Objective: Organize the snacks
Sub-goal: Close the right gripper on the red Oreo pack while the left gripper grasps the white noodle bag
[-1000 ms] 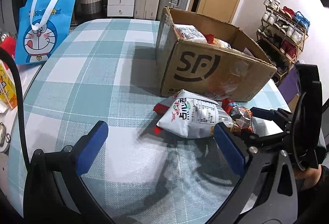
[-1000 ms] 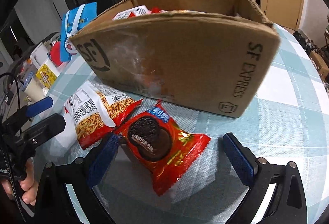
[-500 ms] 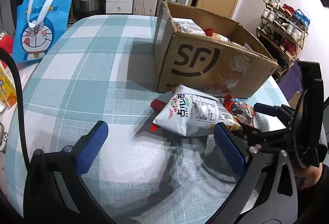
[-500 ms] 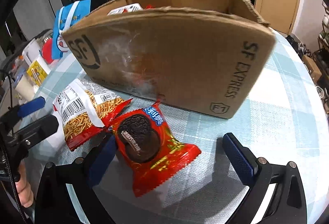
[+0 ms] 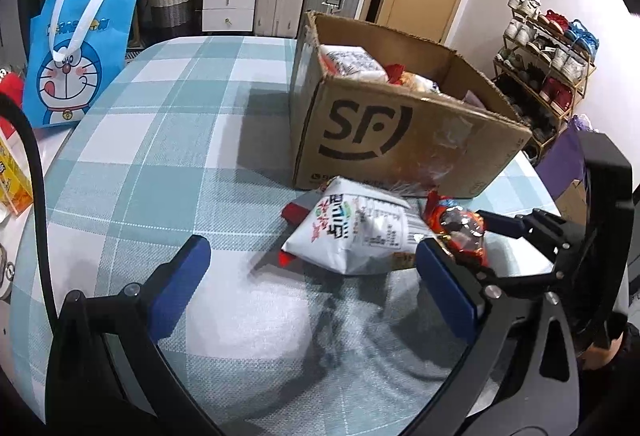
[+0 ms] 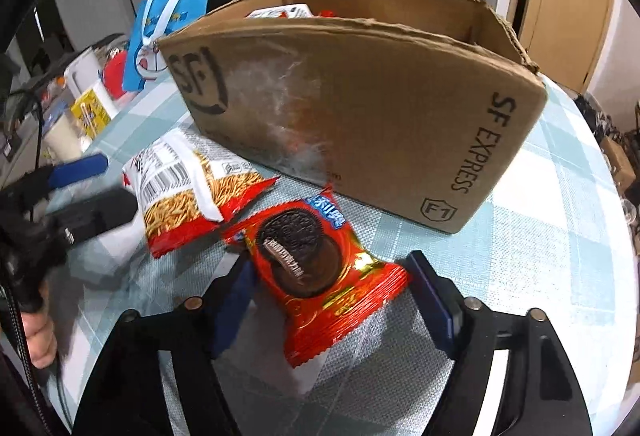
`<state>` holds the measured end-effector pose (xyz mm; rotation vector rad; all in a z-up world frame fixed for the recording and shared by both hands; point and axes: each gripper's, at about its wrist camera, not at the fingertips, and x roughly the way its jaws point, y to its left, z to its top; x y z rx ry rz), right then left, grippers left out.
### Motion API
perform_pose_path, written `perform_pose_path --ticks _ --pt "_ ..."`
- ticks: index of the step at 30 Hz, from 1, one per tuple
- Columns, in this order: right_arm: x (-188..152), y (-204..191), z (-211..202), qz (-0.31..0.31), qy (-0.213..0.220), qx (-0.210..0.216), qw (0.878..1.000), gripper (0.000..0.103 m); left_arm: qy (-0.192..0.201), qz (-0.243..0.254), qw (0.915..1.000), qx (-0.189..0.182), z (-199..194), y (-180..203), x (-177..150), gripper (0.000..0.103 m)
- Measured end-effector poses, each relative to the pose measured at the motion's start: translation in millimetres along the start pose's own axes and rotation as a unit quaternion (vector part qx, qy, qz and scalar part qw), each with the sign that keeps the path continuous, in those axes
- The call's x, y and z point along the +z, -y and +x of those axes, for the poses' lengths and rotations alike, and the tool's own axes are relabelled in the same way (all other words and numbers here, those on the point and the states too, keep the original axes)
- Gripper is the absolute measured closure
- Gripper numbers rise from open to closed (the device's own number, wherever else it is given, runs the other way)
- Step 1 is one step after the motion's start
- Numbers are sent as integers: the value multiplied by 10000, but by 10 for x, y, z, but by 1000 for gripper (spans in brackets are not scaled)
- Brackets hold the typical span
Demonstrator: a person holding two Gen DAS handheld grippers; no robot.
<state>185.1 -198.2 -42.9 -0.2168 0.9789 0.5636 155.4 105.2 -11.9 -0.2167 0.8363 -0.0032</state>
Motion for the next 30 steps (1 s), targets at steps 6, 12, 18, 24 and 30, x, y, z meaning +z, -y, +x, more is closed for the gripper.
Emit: perform_pose_path --ticks 6,12,18,24,30 --pt "-62 -76 -89 -151 148 78 9997 44 27 55 10000 -60 -21 52 57 1" --pt "-156 -101 -198 -144 317 234 9991 54 -40 162 9997 -156 -1 139 88 1" --pt "-240 40 -411 23 490 220 9986 54 -140 379 9989 -251 87 289 151 1" --pt "-303 228 -535 215 561 172 9980 54 -405 563 9976 -78 310 415 169 1" --pt "-342 301 -526 342 539 156 9978 54 -497 717 9961 146 427 462 115 7"
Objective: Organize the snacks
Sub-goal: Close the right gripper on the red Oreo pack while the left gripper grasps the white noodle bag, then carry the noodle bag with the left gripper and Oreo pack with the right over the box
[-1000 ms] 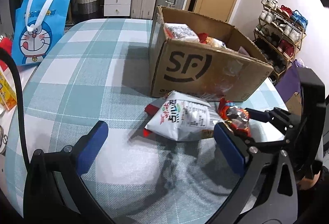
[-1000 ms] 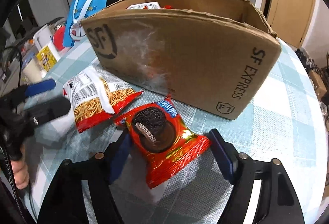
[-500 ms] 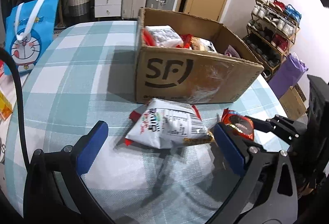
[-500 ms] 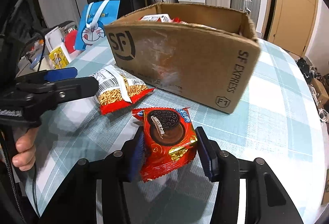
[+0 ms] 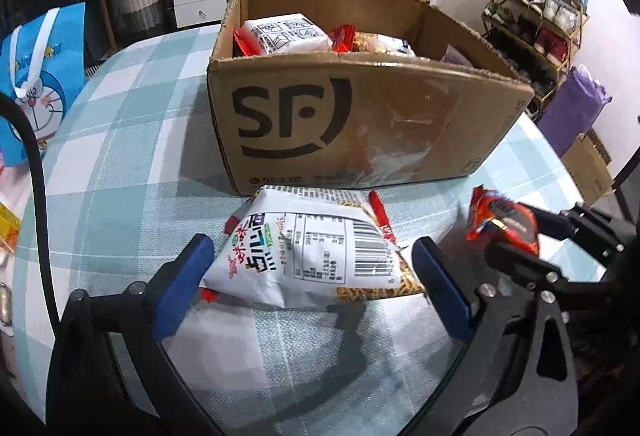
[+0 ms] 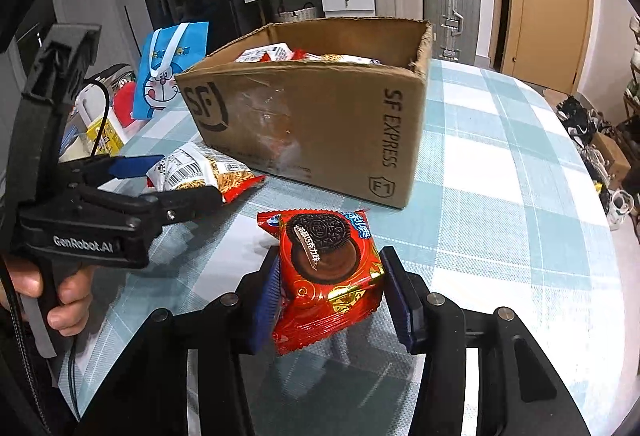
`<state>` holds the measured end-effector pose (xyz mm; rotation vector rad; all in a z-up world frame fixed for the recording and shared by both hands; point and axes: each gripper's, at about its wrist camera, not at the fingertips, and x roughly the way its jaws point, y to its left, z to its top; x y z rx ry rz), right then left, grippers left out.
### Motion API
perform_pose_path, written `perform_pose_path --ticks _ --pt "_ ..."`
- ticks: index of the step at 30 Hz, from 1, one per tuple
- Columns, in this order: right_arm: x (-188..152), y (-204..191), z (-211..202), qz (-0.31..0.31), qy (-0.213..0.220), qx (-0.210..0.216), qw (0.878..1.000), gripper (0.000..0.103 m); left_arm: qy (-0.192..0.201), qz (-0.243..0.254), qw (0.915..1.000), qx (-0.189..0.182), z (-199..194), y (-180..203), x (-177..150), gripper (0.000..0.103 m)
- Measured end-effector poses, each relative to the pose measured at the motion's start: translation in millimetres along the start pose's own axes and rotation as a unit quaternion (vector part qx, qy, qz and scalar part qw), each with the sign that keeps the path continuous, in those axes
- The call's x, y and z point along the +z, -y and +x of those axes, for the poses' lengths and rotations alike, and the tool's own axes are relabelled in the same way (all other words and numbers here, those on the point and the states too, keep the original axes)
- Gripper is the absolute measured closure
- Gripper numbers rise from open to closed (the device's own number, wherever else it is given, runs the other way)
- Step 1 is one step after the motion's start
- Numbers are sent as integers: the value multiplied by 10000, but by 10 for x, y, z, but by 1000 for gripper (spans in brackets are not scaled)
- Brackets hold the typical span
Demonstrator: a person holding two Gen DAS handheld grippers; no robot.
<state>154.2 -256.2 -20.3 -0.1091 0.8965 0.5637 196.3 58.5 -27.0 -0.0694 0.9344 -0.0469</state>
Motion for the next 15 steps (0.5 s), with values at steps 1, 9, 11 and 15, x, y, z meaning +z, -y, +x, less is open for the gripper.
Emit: perform_pose_path --ticks 1,9,11,15 --pt "-6 22 -6 11 4 -1 10000 54 14 7 10000 6 1 -3 -2 7" --pt "37 -3 28 9 23 -1 10000 54 137 54 9999 -50 -38 -2 -41 27" --pt "34 -21 10 -4 30 7 10000 54 195 103 9997 -138 -84 5 -47 41" --pt "35 -28 1 -5 37 -9 10000 54 222 162 9994 -209 -131 14 -82 47"
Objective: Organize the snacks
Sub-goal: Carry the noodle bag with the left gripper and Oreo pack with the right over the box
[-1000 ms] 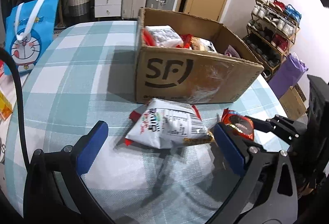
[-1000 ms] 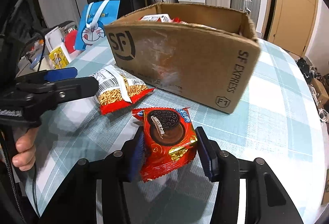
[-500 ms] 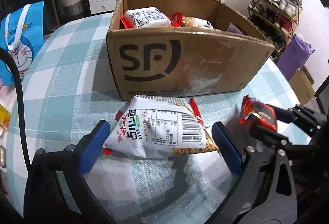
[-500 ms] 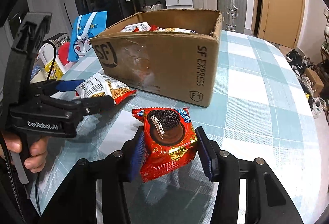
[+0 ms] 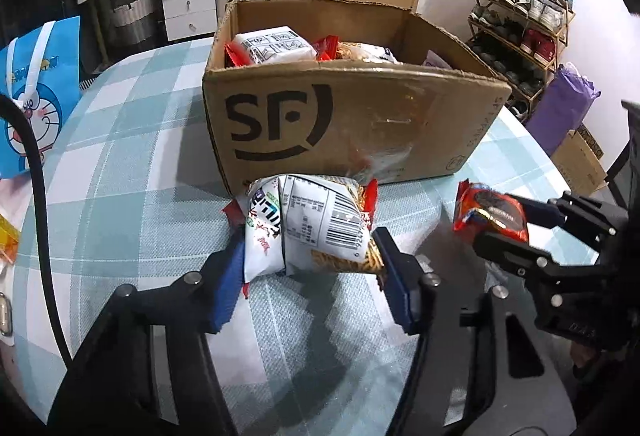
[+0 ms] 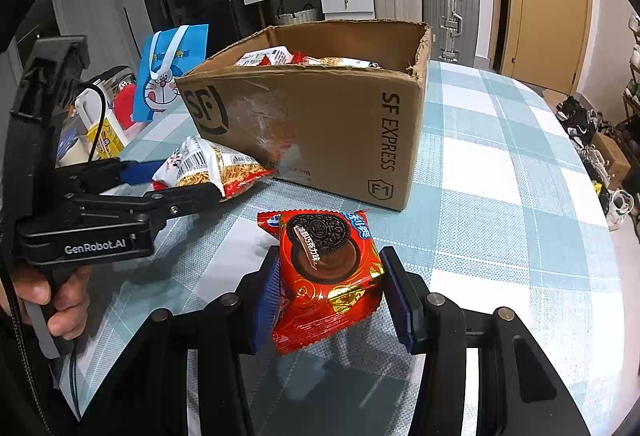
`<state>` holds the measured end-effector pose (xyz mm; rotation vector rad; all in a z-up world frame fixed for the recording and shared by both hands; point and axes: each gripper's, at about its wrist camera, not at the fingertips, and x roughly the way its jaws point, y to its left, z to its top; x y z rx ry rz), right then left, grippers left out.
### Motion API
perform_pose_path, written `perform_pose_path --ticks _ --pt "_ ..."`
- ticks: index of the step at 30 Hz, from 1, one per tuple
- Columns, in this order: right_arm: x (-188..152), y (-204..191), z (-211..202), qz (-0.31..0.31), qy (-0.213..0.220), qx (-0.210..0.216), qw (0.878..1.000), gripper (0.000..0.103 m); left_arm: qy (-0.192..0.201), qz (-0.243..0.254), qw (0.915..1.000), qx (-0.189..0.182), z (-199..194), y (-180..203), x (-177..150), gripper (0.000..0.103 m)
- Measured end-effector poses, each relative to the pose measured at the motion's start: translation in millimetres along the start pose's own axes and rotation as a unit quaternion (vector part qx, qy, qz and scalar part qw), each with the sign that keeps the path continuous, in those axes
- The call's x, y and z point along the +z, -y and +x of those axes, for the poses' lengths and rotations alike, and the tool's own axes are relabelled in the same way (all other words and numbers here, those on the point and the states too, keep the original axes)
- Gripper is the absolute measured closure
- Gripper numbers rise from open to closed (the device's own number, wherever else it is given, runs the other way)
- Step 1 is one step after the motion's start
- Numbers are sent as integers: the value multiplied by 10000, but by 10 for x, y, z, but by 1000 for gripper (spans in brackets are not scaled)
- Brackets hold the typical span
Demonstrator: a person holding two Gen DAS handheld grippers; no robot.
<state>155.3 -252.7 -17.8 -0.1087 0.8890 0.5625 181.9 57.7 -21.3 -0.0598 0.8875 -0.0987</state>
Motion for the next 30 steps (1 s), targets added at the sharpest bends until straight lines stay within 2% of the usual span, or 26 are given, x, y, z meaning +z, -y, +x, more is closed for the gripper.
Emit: perform_pose_path --ticks 11,21,30 --pt "4 -77 -82 -62 110 -1 9999 54 239 -209 9986 -428 -289 -77 -107 48" --pt "16 -158 -229 -121 266 11 9996 54 506 -316 9967 -555 -590 -110 -156 48" --pt "65 -232 -439 -195 555 36 9983 54 913 -349 9933 -616 -937 -96 -101 48"
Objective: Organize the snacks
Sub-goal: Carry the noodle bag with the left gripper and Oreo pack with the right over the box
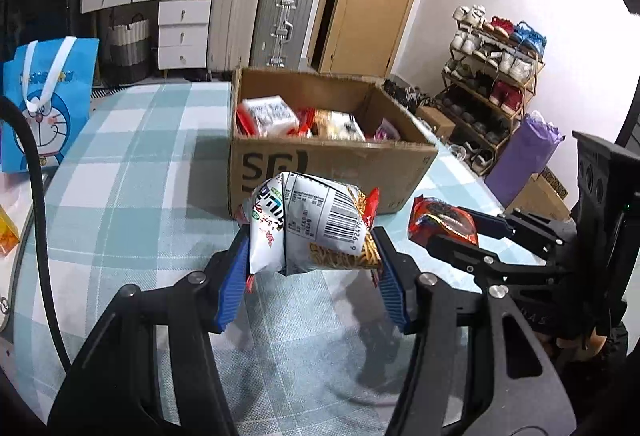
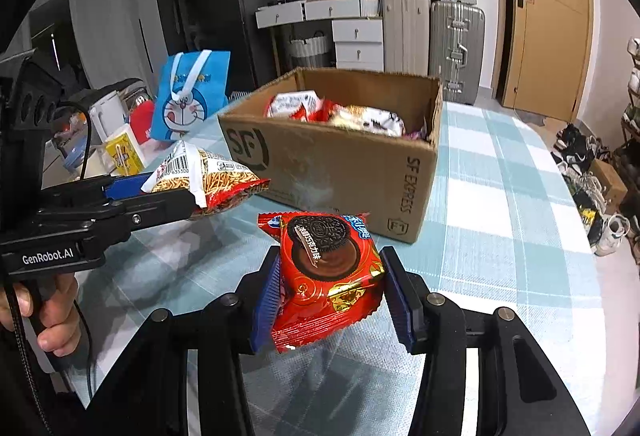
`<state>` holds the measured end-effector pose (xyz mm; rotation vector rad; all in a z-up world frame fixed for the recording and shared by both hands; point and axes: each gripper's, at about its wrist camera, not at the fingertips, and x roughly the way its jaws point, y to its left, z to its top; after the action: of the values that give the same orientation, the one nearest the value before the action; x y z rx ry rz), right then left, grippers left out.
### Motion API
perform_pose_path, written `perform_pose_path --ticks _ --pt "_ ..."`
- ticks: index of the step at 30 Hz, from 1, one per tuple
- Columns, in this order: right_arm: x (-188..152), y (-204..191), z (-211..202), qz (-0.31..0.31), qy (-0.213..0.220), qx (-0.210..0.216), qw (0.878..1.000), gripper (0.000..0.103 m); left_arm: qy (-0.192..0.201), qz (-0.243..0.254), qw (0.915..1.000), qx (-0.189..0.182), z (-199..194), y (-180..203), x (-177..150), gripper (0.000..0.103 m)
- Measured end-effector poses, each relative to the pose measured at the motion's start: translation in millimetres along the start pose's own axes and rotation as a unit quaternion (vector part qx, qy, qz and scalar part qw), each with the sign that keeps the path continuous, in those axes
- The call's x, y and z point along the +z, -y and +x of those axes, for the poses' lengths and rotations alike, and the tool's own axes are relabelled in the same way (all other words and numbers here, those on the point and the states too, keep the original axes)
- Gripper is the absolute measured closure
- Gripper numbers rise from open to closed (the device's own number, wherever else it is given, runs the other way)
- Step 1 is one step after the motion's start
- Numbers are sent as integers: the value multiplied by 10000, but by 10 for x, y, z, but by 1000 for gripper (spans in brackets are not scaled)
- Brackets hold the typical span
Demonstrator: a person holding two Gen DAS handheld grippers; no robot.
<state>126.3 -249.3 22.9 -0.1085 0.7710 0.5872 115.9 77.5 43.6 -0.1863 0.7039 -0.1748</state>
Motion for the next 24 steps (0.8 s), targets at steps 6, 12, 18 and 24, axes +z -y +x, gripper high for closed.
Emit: perform_pose_path --ticks 6,12,18,24 --pt "81 2 -162 -4 239 -7 9997 54 236 -10 9997 32 -171 3 135 48" --pt "216 48 -266 44 429 -21 9991 54 389 -11 9992 66 -225 0 302 48" --pt "377 111 -292 125 559 -88 9983 54 468 30 9988 102 -210 24 442 48" --pt "518 198 -279 231 652 -117 9975 54 515 38 9986 124 -131 51 593 48"
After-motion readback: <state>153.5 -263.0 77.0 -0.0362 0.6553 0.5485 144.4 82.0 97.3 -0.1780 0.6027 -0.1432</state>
